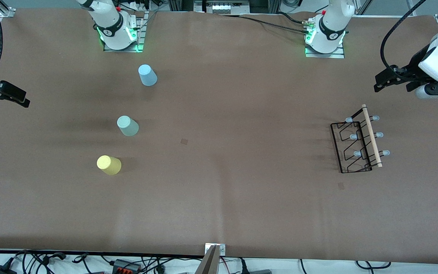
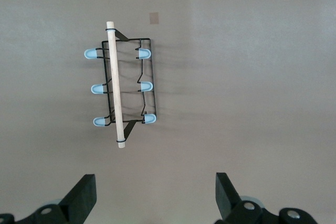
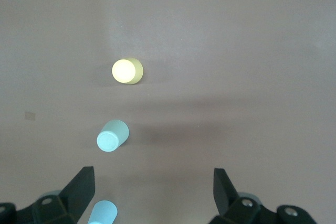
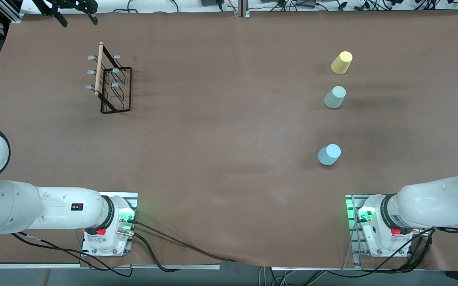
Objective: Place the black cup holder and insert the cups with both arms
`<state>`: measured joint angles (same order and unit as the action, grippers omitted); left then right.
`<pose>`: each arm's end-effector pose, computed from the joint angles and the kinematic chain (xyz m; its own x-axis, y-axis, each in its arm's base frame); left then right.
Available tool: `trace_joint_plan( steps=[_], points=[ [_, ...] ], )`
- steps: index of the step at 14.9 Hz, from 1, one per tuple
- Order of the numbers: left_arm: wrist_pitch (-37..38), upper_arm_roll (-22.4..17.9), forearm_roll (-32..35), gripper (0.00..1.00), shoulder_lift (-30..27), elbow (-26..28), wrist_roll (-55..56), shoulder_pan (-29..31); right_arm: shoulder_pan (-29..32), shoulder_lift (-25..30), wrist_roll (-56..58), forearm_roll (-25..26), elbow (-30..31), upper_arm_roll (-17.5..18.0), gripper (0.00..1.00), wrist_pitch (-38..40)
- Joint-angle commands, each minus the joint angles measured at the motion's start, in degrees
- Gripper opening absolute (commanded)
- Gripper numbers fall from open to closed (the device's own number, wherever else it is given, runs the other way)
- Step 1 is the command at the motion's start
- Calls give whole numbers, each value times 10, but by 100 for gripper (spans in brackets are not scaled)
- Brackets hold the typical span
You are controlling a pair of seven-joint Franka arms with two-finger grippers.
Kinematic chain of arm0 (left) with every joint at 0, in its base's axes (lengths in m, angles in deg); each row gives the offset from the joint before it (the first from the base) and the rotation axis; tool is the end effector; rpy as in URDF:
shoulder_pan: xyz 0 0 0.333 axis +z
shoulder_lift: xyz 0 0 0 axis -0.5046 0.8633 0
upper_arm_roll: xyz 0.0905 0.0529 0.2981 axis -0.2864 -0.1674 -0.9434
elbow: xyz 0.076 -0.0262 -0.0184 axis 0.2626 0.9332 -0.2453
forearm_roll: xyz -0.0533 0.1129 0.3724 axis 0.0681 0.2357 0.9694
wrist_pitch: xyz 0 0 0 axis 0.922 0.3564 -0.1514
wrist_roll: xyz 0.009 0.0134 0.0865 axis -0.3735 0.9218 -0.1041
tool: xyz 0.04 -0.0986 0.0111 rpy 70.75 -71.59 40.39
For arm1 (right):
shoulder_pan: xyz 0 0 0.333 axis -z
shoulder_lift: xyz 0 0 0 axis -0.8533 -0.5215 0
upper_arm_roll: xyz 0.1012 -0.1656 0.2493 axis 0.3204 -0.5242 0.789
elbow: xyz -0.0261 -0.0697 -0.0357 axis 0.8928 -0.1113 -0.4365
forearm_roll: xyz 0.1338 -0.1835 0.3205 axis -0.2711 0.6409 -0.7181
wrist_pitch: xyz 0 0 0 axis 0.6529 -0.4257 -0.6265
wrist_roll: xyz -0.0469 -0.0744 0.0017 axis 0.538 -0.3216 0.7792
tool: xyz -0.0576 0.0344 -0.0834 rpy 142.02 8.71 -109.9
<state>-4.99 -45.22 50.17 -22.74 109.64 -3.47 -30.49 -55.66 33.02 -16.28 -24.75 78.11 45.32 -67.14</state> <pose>0.5326 -0.0292 0.6035 0.9972 0.0449 -0.0601 0.0467 -0.9985 0.0287 0.5824 -0.0302 0.6075 0.9982 -0.0595 0.0017 -0.0595 -0.9982 0.0104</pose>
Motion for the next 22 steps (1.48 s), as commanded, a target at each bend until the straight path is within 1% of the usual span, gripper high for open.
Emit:
trace_joint_plan(
  steps=[1,4,5,7,9,12,14,15,17,18,20,22],
  points=[
    [10,-1,11,100,1,-10,-6,-2,3,-4,5,-8,-11,0,100,4],
    [10,-1,11,100,4,-10,-1,-2,3,-4,4,-10,-11,0,100,8],
    [12,0,16,100,13,-11,1,-4,3,-4,5,-10,-11,0,100,8],
    [38,2,11,100,25,-11,7,-5,3,-4,5,-10,-9,0,100,11],
    [76,2,8,100,34,-26,2,-5,2,-6,5,-10,-6,0,100,12],
    [83,1,10,100,90,-70,1,0,0,-31,18,-8,-4,1,100,14],
    [83,-7,16,100,127,-100,-10,3,-9,-39,7,-3,-2,1,100,51],
    [82,-7,16,100,140,-106,-28,15,-10,-40,6,-2,-2,0,100,64],
    [56,-7,18,100,169,-103,-57,42,-11,-40,7,-2,12,1,100,62],
    [31,-8,21,100,179,-95,-58,54,-12,-38,9,-2,18,1,100,60],
    [-22,-7,41,100,180,-60,-61,66,-16,-36,10,-2,27,1,100,56],
    [-68,-8,44,100,177,-18,-63,70,-17,-34,8,-2,39,1,100,55]
  ],
)
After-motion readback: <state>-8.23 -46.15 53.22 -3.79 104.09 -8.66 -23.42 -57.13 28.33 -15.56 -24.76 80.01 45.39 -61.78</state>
